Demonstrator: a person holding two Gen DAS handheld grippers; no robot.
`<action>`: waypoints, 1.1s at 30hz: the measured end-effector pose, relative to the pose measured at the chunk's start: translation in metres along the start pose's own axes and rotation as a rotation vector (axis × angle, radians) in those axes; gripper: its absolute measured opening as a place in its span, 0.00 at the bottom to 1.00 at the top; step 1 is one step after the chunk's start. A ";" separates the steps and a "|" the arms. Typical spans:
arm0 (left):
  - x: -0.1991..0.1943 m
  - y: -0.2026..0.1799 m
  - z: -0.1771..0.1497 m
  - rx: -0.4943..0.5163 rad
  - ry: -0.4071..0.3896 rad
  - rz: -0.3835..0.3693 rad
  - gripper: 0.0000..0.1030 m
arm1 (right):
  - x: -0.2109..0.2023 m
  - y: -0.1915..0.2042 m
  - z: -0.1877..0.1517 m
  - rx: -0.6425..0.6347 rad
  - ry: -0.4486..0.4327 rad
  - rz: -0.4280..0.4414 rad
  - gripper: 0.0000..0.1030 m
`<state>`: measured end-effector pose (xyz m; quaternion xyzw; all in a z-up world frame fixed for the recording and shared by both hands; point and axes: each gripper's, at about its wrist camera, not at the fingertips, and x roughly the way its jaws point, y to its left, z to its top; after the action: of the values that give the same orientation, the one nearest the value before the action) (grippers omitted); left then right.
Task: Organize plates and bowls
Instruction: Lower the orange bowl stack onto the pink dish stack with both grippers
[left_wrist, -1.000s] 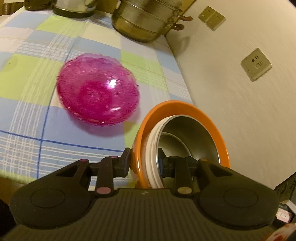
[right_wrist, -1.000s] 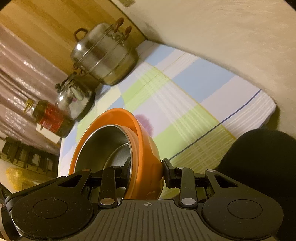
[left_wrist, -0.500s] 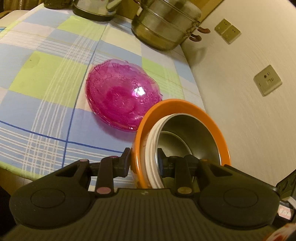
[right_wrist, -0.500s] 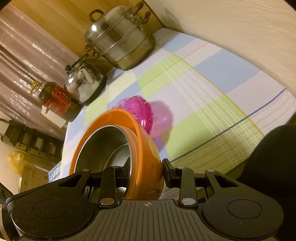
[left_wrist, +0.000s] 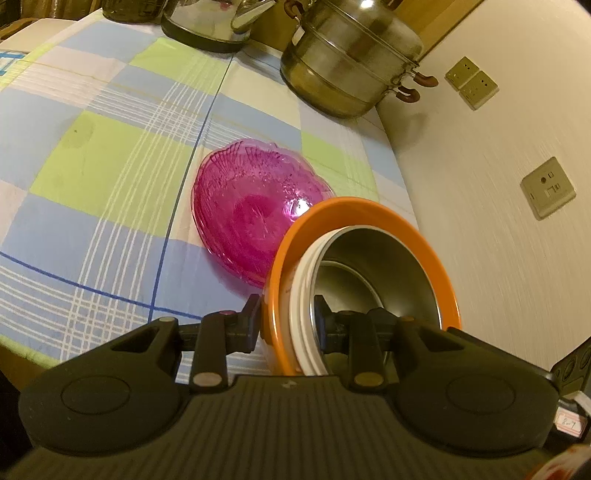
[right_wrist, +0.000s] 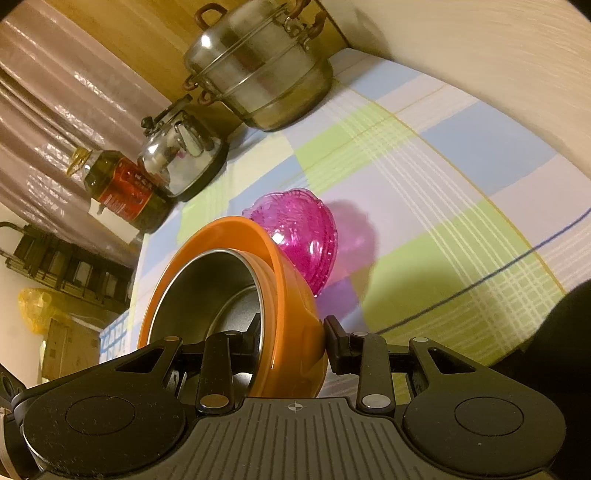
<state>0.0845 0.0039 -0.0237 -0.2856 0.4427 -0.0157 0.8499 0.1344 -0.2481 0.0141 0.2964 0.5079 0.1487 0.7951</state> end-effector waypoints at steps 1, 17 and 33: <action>0.001 0.000 0.001 -0.002 0.000 0.001 0.25 | 0.002 0.000 0.001 0.000 0.002 0.000 0.33; 0.033 0.008 0.042 -0.019 -0.013 0.007 0.25 | 0.043 0.005 0.034 -0.002 0.008 0.006 0.32; 0.071 0.022 0.072 -0.035 0.000 0.039 0.25 | 0.094 0.000 0.055 -0.001 0.045 0.014 0.32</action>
<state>0.1781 0.0363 -0.0553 -0.2918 0.4485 0.0083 0.8448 0.2251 -0.2156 -0.0368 0.2964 0.5235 0.1612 0.7824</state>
